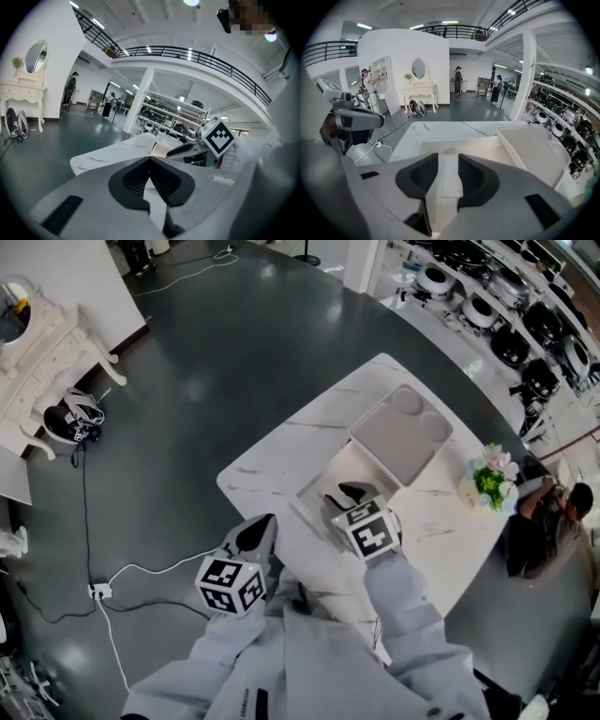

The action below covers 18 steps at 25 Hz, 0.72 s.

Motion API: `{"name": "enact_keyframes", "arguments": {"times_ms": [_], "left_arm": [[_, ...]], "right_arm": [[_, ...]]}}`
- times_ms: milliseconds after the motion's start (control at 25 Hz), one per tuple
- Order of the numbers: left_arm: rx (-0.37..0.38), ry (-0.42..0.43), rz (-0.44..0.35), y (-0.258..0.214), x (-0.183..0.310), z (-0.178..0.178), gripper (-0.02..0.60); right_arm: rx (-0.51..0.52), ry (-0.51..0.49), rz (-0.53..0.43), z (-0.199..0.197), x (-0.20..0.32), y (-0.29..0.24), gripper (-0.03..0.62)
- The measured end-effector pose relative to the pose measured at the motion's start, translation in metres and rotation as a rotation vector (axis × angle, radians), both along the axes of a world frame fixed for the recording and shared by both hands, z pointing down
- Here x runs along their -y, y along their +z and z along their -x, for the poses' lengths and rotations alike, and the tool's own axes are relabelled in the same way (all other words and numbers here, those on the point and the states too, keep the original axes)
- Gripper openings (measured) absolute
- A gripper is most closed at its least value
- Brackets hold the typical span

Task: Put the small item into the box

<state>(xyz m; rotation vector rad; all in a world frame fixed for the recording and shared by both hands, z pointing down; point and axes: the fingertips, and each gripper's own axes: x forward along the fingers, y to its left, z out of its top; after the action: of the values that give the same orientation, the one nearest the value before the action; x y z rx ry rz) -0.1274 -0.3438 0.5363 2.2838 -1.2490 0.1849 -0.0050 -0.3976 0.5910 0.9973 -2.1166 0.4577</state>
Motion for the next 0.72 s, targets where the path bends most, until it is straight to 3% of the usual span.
{"name": "enact_keyframes", "arguments": {"times_ms": [320, 720], "left_arm": [[-0.007, 0.047, -0.062, -0.025, 0.006, -0.016, -0.002], [0.0, 0.066, -0.148, -0.059, 0.006, -0.01, -0.002]], "right_arm": [[0.076, 0.067, -0.149, -0.017, -0.004, -0.035, 0.029], [0.249, 0.152, -0.254, -0.031, -0.015, -0.077, -0.006]]}}
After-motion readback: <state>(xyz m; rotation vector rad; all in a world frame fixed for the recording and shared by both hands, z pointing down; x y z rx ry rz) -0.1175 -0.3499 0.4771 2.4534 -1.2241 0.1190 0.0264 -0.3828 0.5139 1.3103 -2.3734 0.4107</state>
